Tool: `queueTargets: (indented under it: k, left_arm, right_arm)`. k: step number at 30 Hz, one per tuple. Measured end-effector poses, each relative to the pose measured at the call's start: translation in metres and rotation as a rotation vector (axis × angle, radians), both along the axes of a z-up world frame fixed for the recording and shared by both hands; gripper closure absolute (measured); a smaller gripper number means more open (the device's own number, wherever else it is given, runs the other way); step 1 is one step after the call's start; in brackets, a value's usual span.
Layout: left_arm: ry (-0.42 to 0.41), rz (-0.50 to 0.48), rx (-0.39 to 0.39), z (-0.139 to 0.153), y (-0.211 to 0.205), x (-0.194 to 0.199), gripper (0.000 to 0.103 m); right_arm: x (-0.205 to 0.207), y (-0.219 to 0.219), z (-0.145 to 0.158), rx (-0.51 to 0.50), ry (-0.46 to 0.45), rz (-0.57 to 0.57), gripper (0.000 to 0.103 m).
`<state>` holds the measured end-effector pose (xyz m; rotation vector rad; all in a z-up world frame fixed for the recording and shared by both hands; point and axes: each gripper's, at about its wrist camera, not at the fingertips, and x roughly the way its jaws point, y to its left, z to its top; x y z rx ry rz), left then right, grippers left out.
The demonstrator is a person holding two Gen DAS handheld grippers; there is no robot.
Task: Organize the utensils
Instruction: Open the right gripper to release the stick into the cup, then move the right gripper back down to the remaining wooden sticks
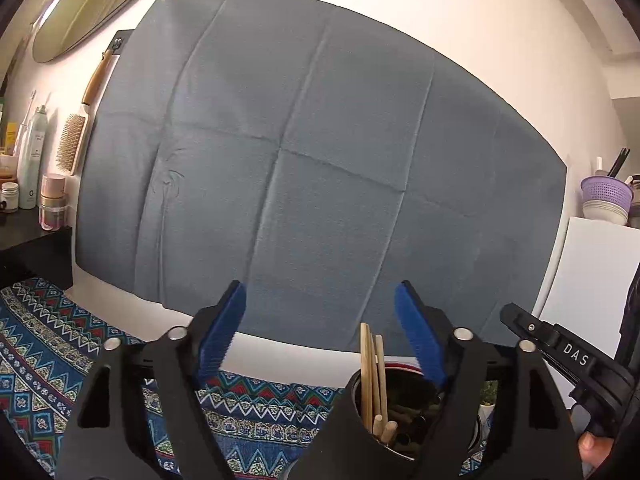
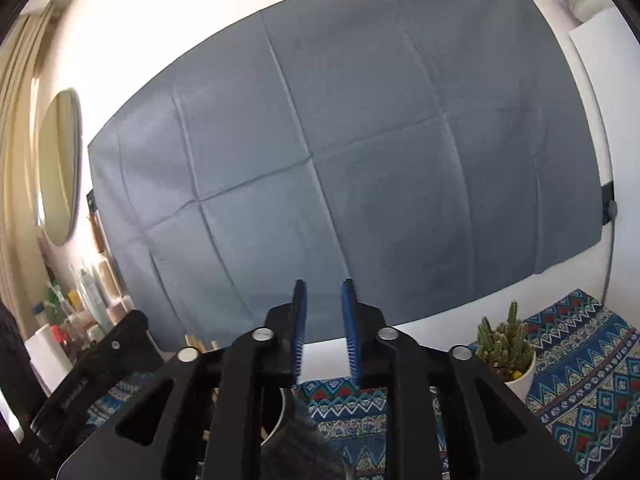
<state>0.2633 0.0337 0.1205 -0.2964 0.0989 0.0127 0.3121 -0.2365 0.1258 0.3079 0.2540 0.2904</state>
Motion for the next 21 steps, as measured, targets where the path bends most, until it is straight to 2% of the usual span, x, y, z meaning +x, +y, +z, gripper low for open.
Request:
queueTargets:
  k: [1,3,5,6,7,8,10,13,15,17,21]
  left_arm:
    - [-0.004,0.016,0.0,0.002,0.002,-0.002,0.013]
    - [-0.003,0.019,-0.004,0.007,0.005,-0.005,0.007]
    - [0.023,0.017,0.009,0.01,0.007,-0.006,0.006]
    - [0.035,0.016,0.026,0.012,0.007,-0.007,0.006]
    - [0.046,0.017,0.044,0.015,0.008,-0.007,0.006]
    - [0.059,0.016,0.045,0.016,0.009,-0.007,0.006]
    - [0.103,-0.023,-0.012,0.019,0.02,-0.005,0.006]
    - [0.132,-0.04,-0.099,0.023,0.032,-0.01,0.006]
    - [0.168,-0.044,-0.111,0.025,0.035,-0.015,0.006]
    - [0.203,-0.052,-0.085,0.027,0.035,-0.022,0.006]
    - [0.276,-0.105,0.077,0.02,0.018,-0.043,0.006]
  right_arm:
    - [-0.001,-0.005,0.0,0.006,0.013,-0.031,0.049]
    - [-0.001,-0.009,-0.001,-0.001,0.034,-0.082,0.046]
    - [0.002,-0.008,-0.003,-0.06,0.079,-0.126,0.037]
    - [0.002,-0.008,-0.003,-0.092,0.089,-0.142,0.028]
    - [0.001,-0.007,-0.003,-0.12,0.096,-0.161,0.013]
    - [0.002,-0.006,-0.003,-0.143,0.115,-0.178,0.012]
    - [0.002,-0.005,-0.001,-0.159,0.153,-0.145,0.012]
    - [-0.003,-0.01,0.001,-0.097,0.214,-0.105,0.013]
    - [-0.007,-0.015,0.001,-0.022,0.266,-0.064,0.013]
    - [-0.017,-0.017,0.001,-0.006,0.295,-0.022,0.013]
    - [-0.047,-0.007,-0.001,-0.116,0.31,0.064,0.013]
